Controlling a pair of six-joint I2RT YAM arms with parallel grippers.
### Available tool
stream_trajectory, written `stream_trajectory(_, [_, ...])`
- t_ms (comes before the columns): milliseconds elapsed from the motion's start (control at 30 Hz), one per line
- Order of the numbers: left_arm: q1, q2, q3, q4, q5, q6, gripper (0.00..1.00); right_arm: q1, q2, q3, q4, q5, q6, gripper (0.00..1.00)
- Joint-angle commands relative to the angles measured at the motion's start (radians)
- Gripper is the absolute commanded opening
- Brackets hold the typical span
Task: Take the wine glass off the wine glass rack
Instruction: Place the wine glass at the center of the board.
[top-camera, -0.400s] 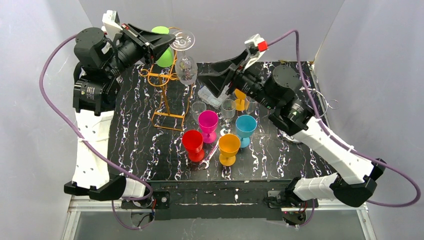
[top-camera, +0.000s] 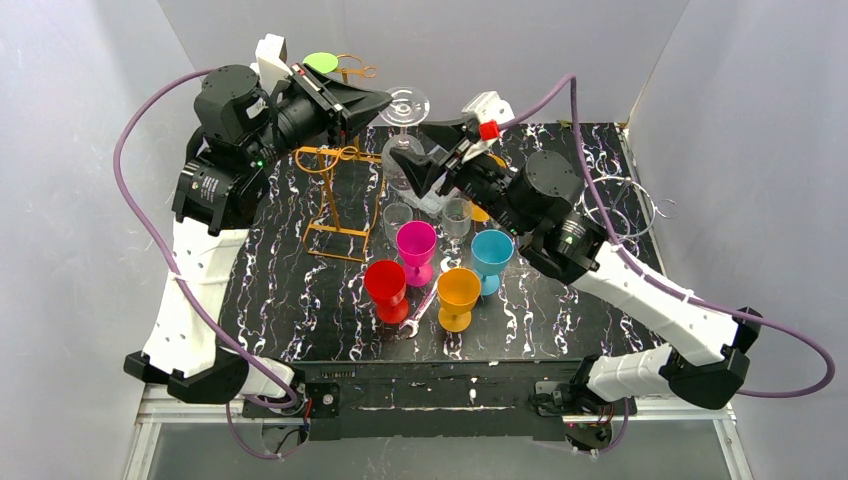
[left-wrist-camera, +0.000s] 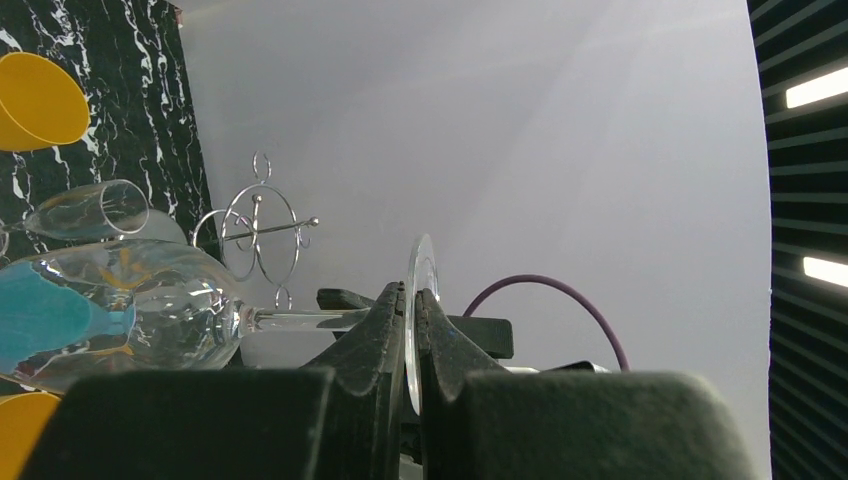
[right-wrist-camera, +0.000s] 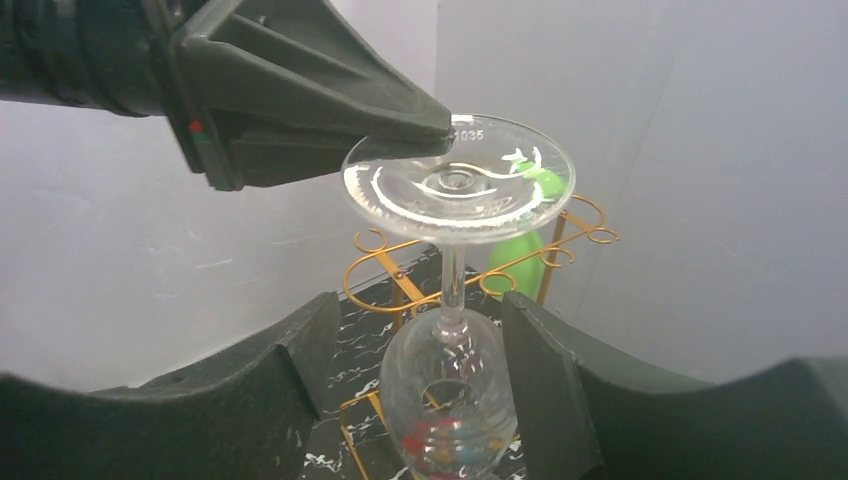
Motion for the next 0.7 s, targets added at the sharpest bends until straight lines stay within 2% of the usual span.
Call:
stream_trajectory(0, [-0.015, -0.016, 0.001, 0.041, -0.027, 0.014, 0.0, 0.001, 0.041, 0.056, 0.067, 0.052, -0.047, 0.67])
stream_trajectory(233, [-0.025, -0.021, -0.01, 0.041, -0.029, 0.014, 0.0, 0.001, 0.08, 0.083, 0.081, 0.08, -0.058, 0.55])
stream_trajectory(500, [-0.026, -0.033, -0.04, 0.044, -0.024, 0.011, 0.0, 0.001, 0.074, 0.059, 0.146, 0.128, -0.039, 0.48])
stream_trajectory(667, [-0.028, -0.028, -0.036, 0.052, -0.018, 0.006, 0.0, 0.001, 0.092, 0.075, 0.127, 0.126, -0.035, 0.37])
